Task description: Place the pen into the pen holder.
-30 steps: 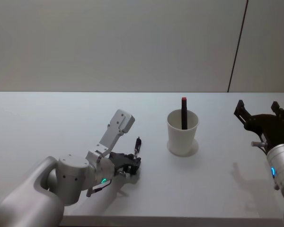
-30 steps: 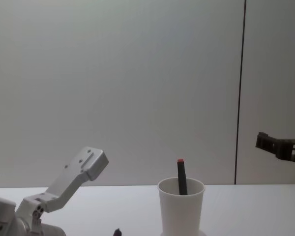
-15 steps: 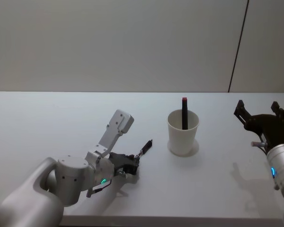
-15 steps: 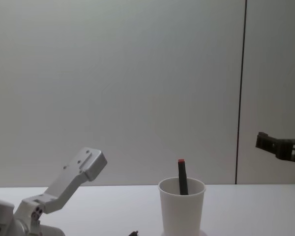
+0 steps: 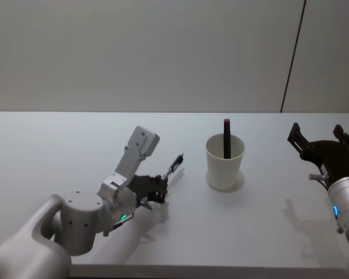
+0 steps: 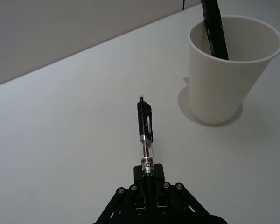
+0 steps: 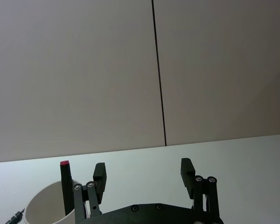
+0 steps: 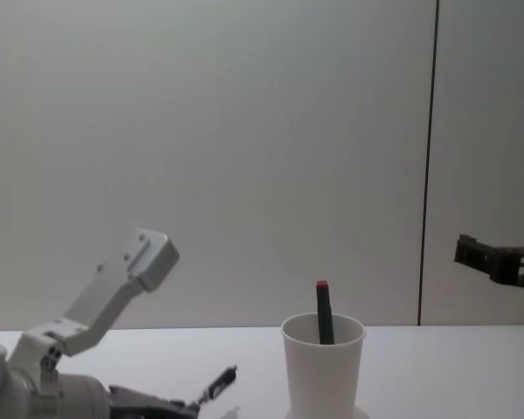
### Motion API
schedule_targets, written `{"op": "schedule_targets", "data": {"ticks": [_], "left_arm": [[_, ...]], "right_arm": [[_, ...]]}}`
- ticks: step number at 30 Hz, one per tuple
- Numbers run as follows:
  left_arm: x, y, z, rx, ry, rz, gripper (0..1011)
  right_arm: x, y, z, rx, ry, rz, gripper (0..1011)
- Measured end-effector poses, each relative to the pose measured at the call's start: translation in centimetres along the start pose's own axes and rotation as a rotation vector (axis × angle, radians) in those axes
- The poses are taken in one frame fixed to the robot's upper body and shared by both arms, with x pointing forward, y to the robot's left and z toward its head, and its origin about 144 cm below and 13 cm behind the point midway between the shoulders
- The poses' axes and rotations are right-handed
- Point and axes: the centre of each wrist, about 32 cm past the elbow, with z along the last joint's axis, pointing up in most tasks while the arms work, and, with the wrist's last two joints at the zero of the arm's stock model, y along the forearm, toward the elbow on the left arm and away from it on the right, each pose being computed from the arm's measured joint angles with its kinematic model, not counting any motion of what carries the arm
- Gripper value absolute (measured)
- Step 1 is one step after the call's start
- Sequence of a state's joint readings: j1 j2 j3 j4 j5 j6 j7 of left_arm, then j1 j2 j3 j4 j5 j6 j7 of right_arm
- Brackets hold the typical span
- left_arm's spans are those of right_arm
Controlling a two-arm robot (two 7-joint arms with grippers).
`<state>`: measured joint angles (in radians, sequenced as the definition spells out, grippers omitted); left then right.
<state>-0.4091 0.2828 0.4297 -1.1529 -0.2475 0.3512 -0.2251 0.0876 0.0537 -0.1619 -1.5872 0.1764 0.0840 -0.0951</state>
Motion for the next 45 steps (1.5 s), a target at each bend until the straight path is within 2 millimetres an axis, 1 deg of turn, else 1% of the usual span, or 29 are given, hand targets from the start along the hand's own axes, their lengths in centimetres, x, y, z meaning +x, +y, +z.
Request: {"op": "schedule_targets", "data": {"ticks": [21, 27, 37, 45], "left_arm": [[-0.8, 4.3, 1.4, -0.267, -0.128, 0.169, 139], [-1.0, 5.2, 1.6, -0.355, -0.162, 0.194, 140], [-1.1, 5.7, 1.9, -0.501, -0.211, 0.198, 140], [-1.0, 5.2, 2.2, -0.644, -0.249, 0.143, 139]], "right_arm": [[0.0, 0.0, 0.0, 0.0, 0.0, 0.0, 1002], [0.0, 0.0, 0.0, 0.0, 0.0, 0.0, 1002], [0.0, 0.0, 0.0, 0.0, 0.0, 0.0, 1002], [0.0, 0.0, 0.0, 0.0, 0.0, 0.0, 1002]]}}
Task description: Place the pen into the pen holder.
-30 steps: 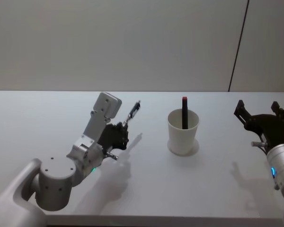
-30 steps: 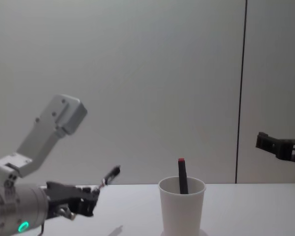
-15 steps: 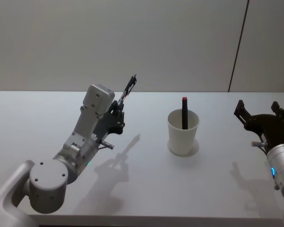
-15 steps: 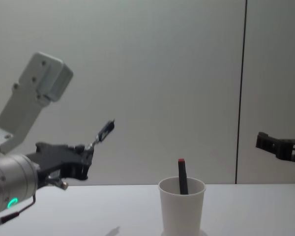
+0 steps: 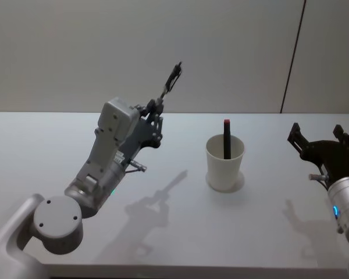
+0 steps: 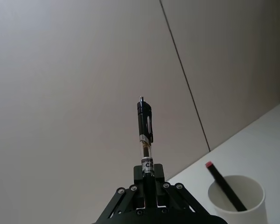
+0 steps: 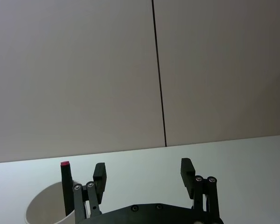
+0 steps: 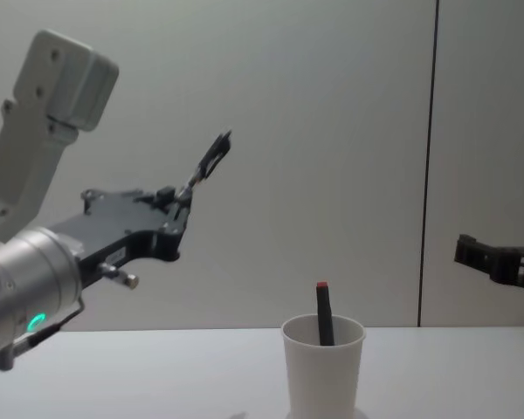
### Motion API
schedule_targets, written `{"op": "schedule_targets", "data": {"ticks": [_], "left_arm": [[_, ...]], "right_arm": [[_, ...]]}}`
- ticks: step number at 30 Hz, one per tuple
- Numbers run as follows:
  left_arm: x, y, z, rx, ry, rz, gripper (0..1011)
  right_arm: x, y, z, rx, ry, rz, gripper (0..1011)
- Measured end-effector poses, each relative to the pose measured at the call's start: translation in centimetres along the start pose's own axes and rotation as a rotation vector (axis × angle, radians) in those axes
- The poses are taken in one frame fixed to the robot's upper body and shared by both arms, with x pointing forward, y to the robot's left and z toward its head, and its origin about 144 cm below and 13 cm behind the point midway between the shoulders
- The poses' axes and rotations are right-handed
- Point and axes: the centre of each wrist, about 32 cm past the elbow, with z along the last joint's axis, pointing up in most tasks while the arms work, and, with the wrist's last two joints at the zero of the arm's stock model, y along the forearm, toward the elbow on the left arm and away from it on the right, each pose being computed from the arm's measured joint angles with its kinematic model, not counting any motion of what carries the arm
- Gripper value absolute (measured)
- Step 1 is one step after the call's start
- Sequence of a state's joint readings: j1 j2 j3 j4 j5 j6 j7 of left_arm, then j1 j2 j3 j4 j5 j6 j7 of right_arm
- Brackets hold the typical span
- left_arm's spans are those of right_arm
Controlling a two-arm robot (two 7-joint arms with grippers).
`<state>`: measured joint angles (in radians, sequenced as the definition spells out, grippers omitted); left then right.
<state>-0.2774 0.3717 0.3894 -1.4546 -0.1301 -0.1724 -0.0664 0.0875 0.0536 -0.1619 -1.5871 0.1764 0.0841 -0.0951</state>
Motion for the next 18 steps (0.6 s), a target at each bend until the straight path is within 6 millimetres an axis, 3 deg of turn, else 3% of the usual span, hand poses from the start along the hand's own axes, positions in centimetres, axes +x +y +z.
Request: {"op": "schedule_targets", "data": {"ticks": [18], "left_arm": [[0.7, -3.1, -1.1, -0.244, 0.055, -0.186, 140]], "right_arm": [[0.0, 0.0, 0.0, 0.0, 0.0, 0.0, 1002]]}}
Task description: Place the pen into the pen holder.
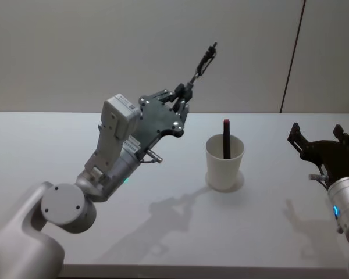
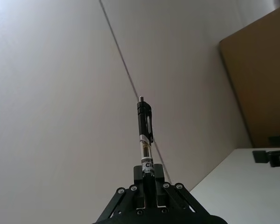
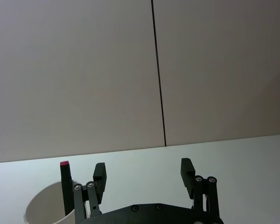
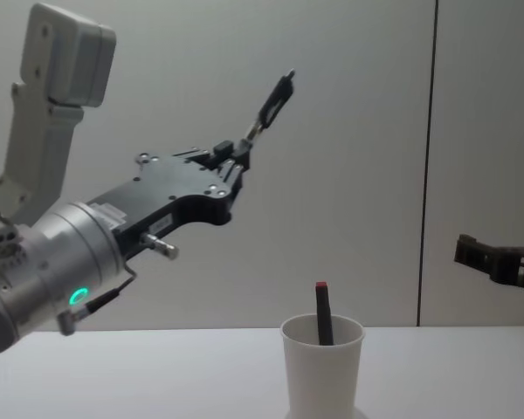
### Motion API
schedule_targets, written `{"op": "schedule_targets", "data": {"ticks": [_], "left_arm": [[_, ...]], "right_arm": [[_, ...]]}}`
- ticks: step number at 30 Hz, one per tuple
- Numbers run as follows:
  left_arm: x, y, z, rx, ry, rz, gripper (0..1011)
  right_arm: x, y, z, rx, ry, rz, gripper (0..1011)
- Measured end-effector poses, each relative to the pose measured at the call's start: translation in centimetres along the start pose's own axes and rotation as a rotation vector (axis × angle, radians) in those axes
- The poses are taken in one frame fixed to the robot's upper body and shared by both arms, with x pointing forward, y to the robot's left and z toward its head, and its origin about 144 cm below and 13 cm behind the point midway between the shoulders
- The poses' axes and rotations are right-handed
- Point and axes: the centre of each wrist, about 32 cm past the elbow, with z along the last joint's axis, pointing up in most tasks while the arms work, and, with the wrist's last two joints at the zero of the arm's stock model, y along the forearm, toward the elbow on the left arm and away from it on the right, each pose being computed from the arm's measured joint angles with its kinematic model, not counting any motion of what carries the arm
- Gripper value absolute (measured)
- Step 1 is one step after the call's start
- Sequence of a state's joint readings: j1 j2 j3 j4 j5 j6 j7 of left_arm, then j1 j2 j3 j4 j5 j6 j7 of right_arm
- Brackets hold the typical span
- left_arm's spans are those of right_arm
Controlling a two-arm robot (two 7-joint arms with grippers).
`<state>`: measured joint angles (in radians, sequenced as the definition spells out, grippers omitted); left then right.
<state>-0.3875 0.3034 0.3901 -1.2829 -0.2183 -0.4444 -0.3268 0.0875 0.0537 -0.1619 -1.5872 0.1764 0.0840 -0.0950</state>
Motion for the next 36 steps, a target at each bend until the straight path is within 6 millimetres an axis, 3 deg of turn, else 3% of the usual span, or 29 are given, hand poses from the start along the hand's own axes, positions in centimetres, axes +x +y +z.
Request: {"op": "schedule_targets", "data": {"ticks": [15, 36], "left_arm": [[0.7, -2.7, -2.1, -0.11, 0.07, -0.155, 140], [0.9, -3.8, -2.8, -0.154, 0.09, -0.214, 140]], "right_arm": [[0.0, 0.0, 0.0, 0.0, 0.0, 0.0, 1002], [0.2, 0.2, 0.0, 0.0, 0.002, 0.016, 1002]]}}
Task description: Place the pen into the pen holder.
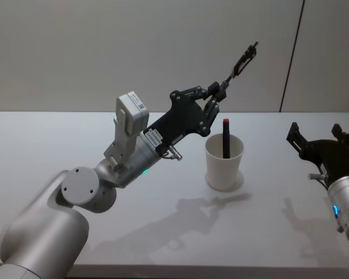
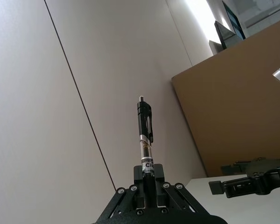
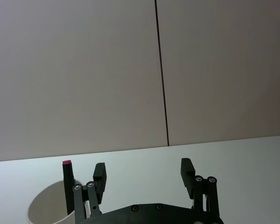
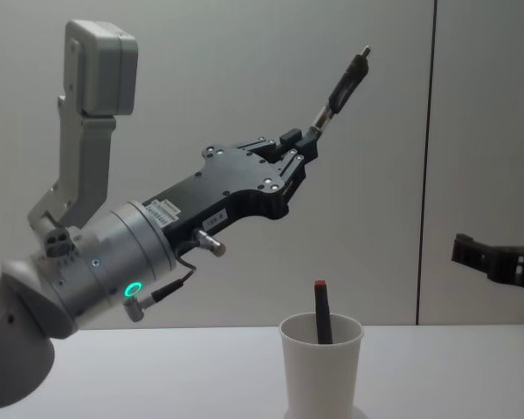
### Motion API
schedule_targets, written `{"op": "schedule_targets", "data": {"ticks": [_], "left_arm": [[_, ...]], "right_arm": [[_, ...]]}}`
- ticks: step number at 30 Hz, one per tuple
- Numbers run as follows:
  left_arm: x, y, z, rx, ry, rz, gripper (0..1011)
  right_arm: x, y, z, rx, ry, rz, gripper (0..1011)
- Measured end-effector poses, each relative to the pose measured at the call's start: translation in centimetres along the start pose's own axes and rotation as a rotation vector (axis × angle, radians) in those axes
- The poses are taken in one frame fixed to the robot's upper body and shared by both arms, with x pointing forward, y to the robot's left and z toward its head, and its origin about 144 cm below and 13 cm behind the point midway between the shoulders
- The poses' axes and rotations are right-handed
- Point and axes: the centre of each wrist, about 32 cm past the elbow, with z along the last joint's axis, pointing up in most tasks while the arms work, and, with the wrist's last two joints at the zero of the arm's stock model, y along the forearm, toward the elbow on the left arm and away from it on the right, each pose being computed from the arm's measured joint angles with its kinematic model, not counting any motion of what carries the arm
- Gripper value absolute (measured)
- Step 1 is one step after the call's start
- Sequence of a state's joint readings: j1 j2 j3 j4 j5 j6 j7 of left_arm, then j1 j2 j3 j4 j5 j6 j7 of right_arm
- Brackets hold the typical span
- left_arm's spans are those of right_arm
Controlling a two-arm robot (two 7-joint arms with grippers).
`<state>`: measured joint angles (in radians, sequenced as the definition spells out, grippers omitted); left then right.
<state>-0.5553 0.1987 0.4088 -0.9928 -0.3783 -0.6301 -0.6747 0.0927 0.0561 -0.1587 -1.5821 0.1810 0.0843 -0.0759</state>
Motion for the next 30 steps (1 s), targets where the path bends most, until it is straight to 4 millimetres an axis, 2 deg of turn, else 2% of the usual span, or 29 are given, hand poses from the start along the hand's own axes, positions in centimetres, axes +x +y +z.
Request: {"op": "schedule_targets", "data": {"ticks": [11, 30], "left_arm": [[0.0, -0.2, -0.1, -0.006, 0.002, -0.008, 140], [0.1, -0.2, -0.2, -0.009, 0.004, -0.012, 140]], "right_arm": [[1.1, 0.7, 0.5, 0.005, 0.033, 0.095, 1002], [2.9, 1.4, 2.4, 0.051, 0.131, 0.378, 1002]]}}
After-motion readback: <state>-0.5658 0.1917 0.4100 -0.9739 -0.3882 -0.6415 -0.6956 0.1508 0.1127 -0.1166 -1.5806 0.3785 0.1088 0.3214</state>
